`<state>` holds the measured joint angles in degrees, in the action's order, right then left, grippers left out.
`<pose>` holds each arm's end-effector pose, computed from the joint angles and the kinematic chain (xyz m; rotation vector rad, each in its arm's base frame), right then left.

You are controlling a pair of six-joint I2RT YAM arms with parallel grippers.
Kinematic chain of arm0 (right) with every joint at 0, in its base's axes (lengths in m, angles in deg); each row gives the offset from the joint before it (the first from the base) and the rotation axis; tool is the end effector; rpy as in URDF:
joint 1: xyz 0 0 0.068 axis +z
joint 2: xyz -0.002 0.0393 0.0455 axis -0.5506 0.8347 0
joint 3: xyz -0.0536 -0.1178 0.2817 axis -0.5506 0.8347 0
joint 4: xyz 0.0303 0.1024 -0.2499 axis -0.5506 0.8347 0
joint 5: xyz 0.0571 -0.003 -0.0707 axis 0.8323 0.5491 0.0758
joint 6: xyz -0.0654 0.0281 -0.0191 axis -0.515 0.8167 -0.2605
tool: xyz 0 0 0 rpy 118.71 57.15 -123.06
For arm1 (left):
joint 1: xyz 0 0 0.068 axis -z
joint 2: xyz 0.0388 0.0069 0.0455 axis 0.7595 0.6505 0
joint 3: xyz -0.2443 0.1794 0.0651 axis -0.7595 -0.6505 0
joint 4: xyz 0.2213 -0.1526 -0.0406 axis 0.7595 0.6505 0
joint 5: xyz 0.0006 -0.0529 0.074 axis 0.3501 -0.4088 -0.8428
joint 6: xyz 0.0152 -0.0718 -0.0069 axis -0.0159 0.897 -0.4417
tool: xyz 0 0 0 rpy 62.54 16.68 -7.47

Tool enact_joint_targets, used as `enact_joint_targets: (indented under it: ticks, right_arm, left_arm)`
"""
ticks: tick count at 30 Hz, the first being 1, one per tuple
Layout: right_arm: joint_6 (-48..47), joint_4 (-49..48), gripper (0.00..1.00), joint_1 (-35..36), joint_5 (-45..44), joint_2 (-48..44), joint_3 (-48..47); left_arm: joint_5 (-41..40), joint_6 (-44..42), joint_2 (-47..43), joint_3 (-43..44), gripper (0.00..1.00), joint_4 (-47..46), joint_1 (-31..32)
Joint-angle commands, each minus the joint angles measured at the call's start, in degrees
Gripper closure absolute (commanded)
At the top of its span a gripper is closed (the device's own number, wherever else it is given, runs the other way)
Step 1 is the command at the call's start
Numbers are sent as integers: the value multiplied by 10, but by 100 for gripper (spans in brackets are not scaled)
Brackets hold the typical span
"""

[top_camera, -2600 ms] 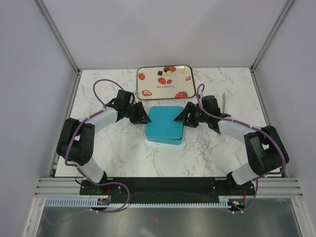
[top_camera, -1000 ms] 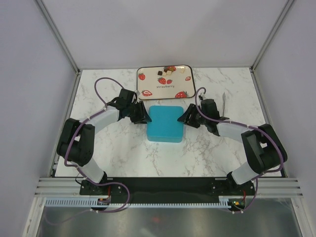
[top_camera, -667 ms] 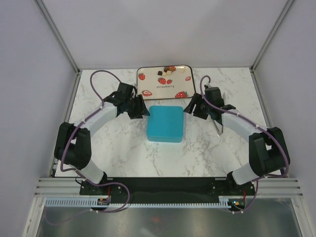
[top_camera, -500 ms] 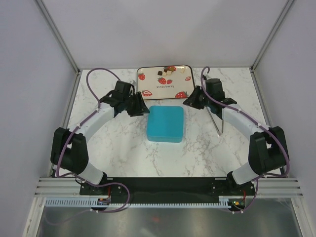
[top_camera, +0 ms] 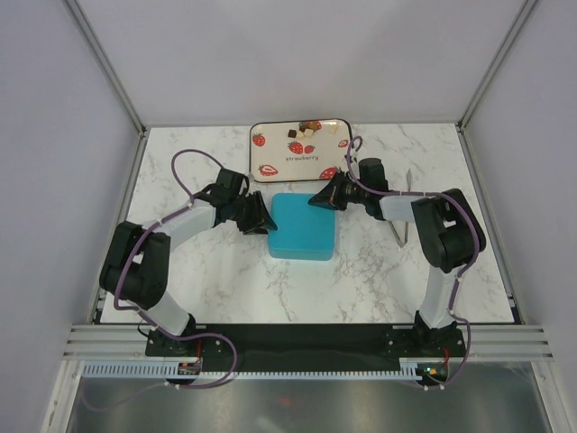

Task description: Pack the chocolate

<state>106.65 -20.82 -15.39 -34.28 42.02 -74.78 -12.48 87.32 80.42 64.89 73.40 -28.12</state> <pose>0.3998 0.1721 0.1661 0.1941 2.3287 1.4136 0.3149 -0.1479 0.1977 -0.1849 2.6813 -0.8544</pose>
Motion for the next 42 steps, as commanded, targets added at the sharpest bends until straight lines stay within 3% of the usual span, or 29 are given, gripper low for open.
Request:
enact_joint_targets:
  ticks: [1,12,15,19,23,26,33,37,40,42]
  right_arm:
    - [-7,-38,91,-1,2,13,16]
    - [-17,28,89,3,39,-29,-94]
    - [-2,12,89,3,42,-19,-72]
    - [47,-102,89,-9,56,35,-2]
    - [46,-110,90,-11,69,94,10]
    - [52,-127,90,-11,68,82,11]
    - [-35,56,88,-11,55,-16,-67]
    - [-114,191,84,-7,1,-88,-99]
    - [-187,301,70,3,-83,-156,-114]
    - [-223,354,49,8,-124,-212,-112]
  left_arm:
    - [-5,4,-6,-11,55,-20,3]
    - [-13,0,-15,5,55,-8,3]
    - [-14,1,-13,3,55,-6,3]
    - [-20,2,-18,-3,55,-4,3]
    - [-27,7,-25,-14,55,-2,3]
    - [-30,11,-31,-19,55,-1,3]
    - [-36,4,-65,16,55,25,3]
    - [-46,-24,-107,64,50,53,3]
    - [-47,-39,-157,85,47,52,3]
    - [-43,-46,-181,97,45,53,3]
